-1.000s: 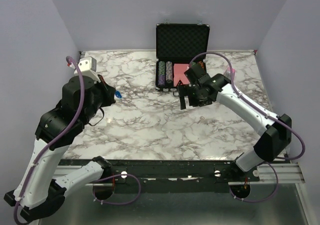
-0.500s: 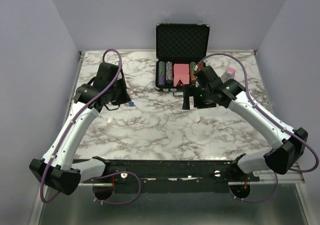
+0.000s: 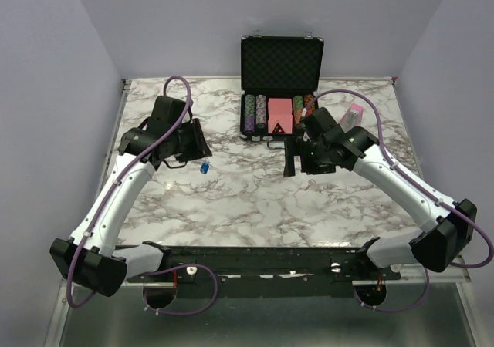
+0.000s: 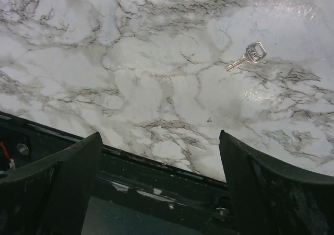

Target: Remove the keys from the keyring

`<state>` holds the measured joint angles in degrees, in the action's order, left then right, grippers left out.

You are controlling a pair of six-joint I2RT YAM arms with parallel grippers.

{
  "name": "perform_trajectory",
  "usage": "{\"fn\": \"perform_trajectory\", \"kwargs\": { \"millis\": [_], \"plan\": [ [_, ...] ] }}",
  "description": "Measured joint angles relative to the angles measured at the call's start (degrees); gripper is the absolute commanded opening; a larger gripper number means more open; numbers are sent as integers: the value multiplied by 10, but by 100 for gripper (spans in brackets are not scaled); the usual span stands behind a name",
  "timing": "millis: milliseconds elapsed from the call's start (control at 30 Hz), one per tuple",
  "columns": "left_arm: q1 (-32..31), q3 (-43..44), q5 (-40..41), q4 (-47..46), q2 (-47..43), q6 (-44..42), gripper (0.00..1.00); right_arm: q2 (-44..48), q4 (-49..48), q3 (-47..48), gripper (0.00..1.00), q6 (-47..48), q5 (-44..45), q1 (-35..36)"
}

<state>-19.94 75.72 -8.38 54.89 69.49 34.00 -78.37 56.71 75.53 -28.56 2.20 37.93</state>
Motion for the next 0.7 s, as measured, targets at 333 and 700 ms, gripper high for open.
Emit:
{"fn": "perform_trajectory", "kwargs": {
  "millis": [333,700],
  "plan": [
    [0,-4,-3,-1,-39,-5,99,-16,-1,12,100,0,-7,0],
    [0,-63,11,-44,-159,-40,99,12,-44,38,100,0,-19,0]
  ]
}}
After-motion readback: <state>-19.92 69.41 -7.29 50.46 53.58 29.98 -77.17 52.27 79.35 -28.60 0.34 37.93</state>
